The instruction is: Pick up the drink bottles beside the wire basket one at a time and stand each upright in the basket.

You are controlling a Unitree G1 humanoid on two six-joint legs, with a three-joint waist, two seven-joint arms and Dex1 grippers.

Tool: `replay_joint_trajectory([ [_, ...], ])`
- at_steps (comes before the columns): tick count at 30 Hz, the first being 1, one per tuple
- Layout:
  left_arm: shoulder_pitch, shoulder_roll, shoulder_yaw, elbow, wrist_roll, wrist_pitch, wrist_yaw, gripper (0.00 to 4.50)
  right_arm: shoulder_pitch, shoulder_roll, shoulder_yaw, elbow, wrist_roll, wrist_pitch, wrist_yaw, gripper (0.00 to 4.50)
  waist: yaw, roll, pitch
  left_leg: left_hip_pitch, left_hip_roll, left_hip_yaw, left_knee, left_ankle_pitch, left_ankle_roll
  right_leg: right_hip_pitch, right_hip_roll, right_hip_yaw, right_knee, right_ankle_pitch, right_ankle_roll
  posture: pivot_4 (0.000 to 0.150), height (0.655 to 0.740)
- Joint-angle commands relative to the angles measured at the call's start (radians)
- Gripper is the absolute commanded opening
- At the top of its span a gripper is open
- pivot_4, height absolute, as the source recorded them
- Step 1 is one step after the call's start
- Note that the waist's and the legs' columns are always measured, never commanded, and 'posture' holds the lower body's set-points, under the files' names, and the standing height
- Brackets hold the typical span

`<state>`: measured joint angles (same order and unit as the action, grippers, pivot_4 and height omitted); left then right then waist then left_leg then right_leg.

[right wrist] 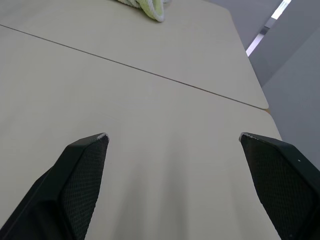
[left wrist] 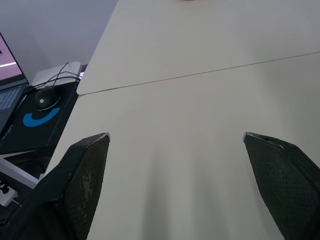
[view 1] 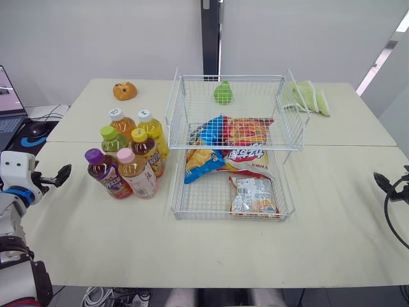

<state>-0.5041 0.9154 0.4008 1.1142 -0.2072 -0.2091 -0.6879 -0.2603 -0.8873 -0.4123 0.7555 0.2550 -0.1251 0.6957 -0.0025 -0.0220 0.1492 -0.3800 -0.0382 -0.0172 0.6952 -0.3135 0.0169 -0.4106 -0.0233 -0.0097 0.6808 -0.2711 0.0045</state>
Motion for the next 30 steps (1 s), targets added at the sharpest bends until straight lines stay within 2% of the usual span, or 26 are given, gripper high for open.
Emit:
replay_joint_trajectory([
  [1,-0.011,0.039,0.014,0.0,-0.005,-0.017,0.01,4.45,-0.01,-0.03,-0.028,-0.027,0.006,-0.016,-0.004,4.5,0.0,0.0,0.0,0.0,0.0,0.0,0.0,0.0,0.0,0.0,0.0,0.0,0.0,0.0,0.0,0.15,0.74],
  [28,-0.025,0.035,0.02,0.005,-0.01,-0.013,0.072,4.45,0.002,-0.038,-0.058,-0.033,0.018,-0.031,-0.035,4.5,0.0,0.0,0.0,0.0,0.0,0.0,0.0,0.0,0.0,0.0,0.0,0.0,0.0,0.0,0.0,0.15,0.74],
  [30,-0.027,0.038,0.032,0.001,-0.035,0.001,0.023,4.45,-0.033,-0.037,-0.079,-0.142,0.067,0.005,-0.022,4.5,0.0,0.0,0.0,0.0,0.0,0.0,0.0,0.0,0.0,0.0,0.0,0.0,0.0,0.0,0.0,0.15,0.74],
])
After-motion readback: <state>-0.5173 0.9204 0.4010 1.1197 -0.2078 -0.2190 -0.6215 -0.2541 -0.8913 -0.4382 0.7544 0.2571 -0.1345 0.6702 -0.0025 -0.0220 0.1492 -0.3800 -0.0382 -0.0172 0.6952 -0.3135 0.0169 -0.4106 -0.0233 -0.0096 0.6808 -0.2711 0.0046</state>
